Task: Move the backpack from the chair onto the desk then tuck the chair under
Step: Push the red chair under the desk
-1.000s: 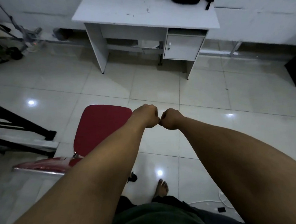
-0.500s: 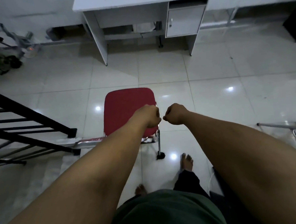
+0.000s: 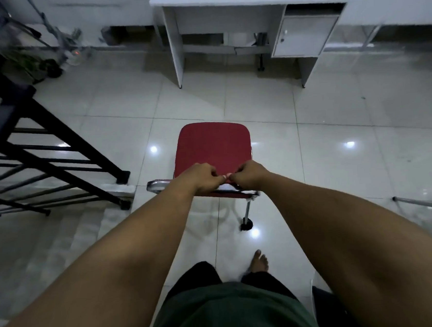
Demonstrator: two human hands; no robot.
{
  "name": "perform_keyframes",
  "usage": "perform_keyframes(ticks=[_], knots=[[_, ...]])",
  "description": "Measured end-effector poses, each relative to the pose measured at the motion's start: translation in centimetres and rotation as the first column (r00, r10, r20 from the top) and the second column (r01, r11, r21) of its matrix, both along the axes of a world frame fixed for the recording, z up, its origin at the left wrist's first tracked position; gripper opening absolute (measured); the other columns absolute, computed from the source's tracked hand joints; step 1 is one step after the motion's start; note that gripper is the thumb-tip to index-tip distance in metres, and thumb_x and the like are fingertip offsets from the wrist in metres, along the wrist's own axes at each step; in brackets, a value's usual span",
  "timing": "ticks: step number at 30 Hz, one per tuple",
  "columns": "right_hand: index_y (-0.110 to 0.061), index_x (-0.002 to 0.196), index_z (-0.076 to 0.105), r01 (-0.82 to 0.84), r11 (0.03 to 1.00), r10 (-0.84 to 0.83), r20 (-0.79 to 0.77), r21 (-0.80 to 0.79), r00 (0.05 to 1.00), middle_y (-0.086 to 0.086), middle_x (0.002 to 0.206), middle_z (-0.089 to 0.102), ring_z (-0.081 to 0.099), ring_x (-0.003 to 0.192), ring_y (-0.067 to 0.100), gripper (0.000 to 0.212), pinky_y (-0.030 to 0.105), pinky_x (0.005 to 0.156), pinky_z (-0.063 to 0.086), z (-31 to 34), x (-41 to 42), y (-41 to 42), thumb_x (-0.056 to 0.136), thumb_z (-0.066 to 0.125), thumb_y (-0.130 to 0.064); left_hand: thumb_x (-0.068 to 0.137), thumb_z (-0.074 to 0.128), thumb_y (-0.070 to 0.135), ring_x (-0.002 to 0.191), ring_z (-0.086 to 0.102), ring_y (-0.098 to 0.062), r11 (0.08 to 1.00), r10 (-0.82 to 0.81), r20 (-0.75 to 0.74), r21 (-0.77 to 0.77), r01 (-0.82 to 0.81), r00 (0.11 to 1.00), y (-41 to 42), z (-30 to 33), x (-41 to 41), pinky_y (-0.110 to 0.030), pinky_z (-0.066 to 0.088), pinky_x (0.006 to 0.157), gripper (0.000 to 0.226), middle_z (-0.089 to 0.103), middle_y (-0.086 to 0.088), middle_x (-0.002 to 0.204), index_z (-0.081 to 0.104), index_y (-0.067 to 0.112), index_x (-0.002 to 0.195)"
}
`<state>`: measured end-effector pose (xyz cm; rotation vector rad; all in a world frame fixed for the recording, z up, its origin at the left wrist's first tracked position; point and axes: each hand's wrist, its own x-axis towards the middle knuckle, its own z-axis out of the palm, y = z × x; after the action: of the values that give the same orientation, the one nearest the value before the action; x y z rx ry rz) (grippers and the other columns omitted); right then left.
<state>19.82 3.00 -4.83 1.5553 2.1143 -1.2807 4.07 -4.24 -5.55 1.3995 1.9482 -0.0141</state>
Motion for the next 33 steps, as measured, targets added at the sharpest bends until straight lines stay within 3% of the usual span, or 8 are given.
perform_keyframes(ticks=[4,7,10,12,15,19,25,33], knots=[[-0.002,0.113,0.068,-0.01,0.992,0.009,-0.005,-0.128,1.0,0.015,0.113,0.066,0.062,0.096,0.029,0.063,0.04,0.085,0.051,0.3,-2.1,-0.9,0.09,0.059,-0.06,0.093,0.04,0.053,0.084,0.061,-0.024,0.997,-0.062,0.035,0.051,0.06,0.997,-2.1,0.5,-1.7,-0.038,0.051,0.076,0.04,0.068,-0.006,0.096,0.065,0.024,0.082],[-0.01,0.127,0.063,-0.12,0.993,0.12,0.095,-0.01,0.988,0.013,0.131,0.061,0.057,0.117,0.033,0.094,0.042,0.101,0.046,0.4,-2.2,-2.5,0.079,0.037,-0.087,0.092,0.03,0.052,0.091,0.059,-0.024,0.986,-0.161,0.052,0.058,0.158,0.986,-3.2,1.1,-2.5,-0.039,0.049,0.079,0.04,0.068,-0.007,0.113,0.063,0.029,0.095],[-0.026,0.121,0.06,-0.241,0.962,0.211,0.207,0.132,0.955,0.005,0.127,0.061,0.056,0.116,0.03,0.09,0.052,0.103,0.043,0.3,-1.7,-3.8,0.066,0.043,-0.094,0.089,0.043,0.056,0.107,0.061,-0.023,0.966,-0.245,0.007,0.086,0.244,0.969,-4.0,1.3,-3.8,-0.044,0.051,0.089,0.046,0.065,0.002,0.122,0.062,0.031,0.123],[-0.028,0.123,0.056,-0.291,0.942,0.242,0.262,0.167,0.934,0.004,0.124,0.054,0.051,0.117,0.03,0.084,0.054,0.103,0.041,0.1,-2.0,-4.3,0.063,0.056,-0.088,0.084,0.064,0.041,0.11,0.059,-0.025,0.955,-0.271,-0.129,0.087,0.283,0.954,-4.6,0.7,-4.6,-0.043,0.052,0.091,0.051,0.062,-0.001,0.123,0.055,0.026,0.132],[-0.025,0.126,0.054,-0.362,0.893,0.261,0.348,0.267,0.9,0.006,0.119,0.052,0.052,0.114,0.032,0.06,0.051,0.1,0.045,-0.6,-2.7,-5.0,0.076,0.075,-0.052,0.079,0.074,0.021,0.105,0.06,-0.028,0.967,-0.229,-0.317,0.034,0.252,0.921,-4.9,-0.7,-6.2,-0.042,0.052,0.089,0.053,0.062,-0.006,0.119,0.053,0.02,0.127],[-0.022,0.106,0.066,-0.343,0.86,0.211,0.35,0.377,0.913,0.002,0.09,0.055,0.06,0.084,0.03,0.033,0.048,0.079,0.058,-1.3,-3.0,-5.6,0.079,0.061,-0.004,0.08,0.071,0.014,0.089,0.063,-0.025,0.96,-0.24,-0.285,0.07,0.27,0.928,-4.6,-1.6,-7.0,-0.038,0.056,0.079,0.04,0.067,-0.003,0.106,0.062,0.026,0.117],[-0.026,0.092,0.066,-0.434,0.783,0.25,0.414,0.446,0.875,-0.003,0.068,0.047,0.051,0.061,0.026,0.029,0.033,0.059,0.045,-1.2,-3.0,-5.2,0.074,0.063,-0.004,0.076,0.067,0.007,0.074,0.063,-0.026,0.938,-0.248,-0.391,0.132,0.321,0.886,-4.3,-2.0,-7.0,-0.036,0.056,0.069,0.038,0.068,-0.002,0.087,0.069,0.032,0.106],[-0.025,0.09,0.067,-0.375,0.779,0.183,0.39,0.502,0.902,-0.006,0.06,0.034,0.049,0.06,0.028,0.025,0.035,0.06,0.048,-0.9,-4.0,-3.1,0.076,0.062,-0.004,0.081,0.072,0.008,0.085,0.068,-0.03,0.941,-0.181,-0.392,0.199,0.275,0.902,-1.8,-1.9,-7.3,-0.046,0.06,0.079,0.041,0.07,-0.005,0.095,0.07,0.031,0.115]])
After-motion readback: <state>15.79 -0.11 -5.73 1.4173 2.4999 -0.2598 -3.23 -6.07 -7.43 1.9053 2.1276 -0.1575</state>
